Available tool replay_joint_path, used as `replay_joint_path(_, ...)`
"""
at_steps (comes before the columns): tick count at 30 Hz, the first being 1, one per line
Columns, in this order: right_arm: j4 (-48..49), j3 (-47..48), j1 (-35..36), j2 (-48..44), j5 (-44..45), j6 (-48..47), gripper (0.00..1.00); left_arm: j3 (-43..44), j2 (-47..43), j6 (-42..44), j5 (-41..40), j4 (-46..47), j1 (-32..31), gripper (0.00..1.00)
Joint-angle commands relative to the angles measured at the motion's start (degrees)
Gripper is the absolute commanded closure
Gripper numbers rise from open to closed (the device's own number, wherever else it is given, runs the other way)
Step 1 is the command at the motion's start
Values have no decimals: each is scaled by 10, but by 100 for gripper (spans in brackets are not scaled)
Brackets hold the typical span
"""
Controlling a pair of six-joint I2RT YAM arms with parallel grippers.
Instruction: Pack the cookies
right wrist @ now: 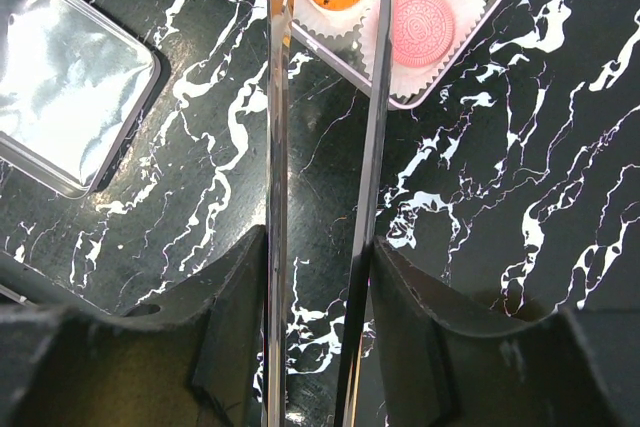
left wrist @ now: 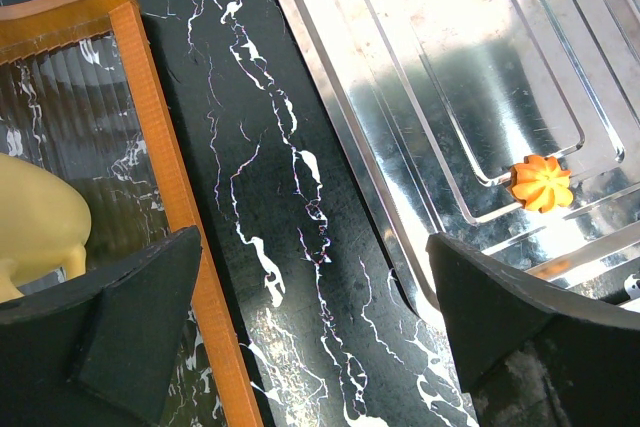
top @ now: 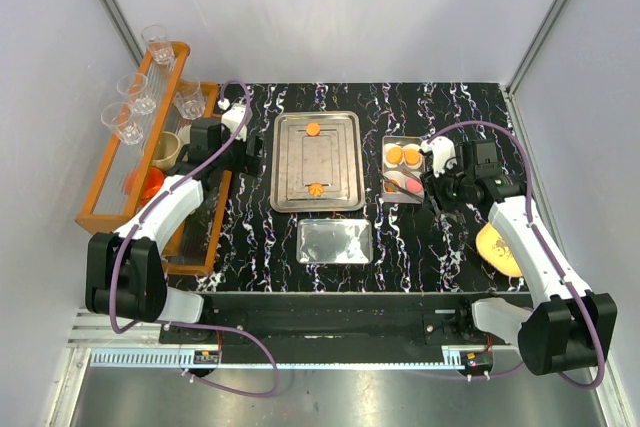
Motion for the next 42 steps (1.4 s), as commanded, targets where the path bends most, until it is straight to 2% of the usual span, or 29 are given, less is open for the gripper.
replay_joint_path(1, 22, 39, -4, -6, -19, 14, 52, 21, 0, 4, 3, 19, -1, 1)
replay_joint_path(9, 51, 74, -3, -5, 6, 53, 53, 22, -1, 4, 4, 19, -1, 1)
replay_joint_path(18, 123, 80, -17, 1, 113, 101, 56, 22, -3, 2, 6, 19, -1, 1)
replay_joint_path(32, 209, 72, -149, 66, 119, 133, 57, 21, -4, 2, 8, 19, -1, 1)
replay_joint_path(42, 273, 56, -202, 154, 106, 135, 57, 24, 0, 1, 11, 17, -1, 1)
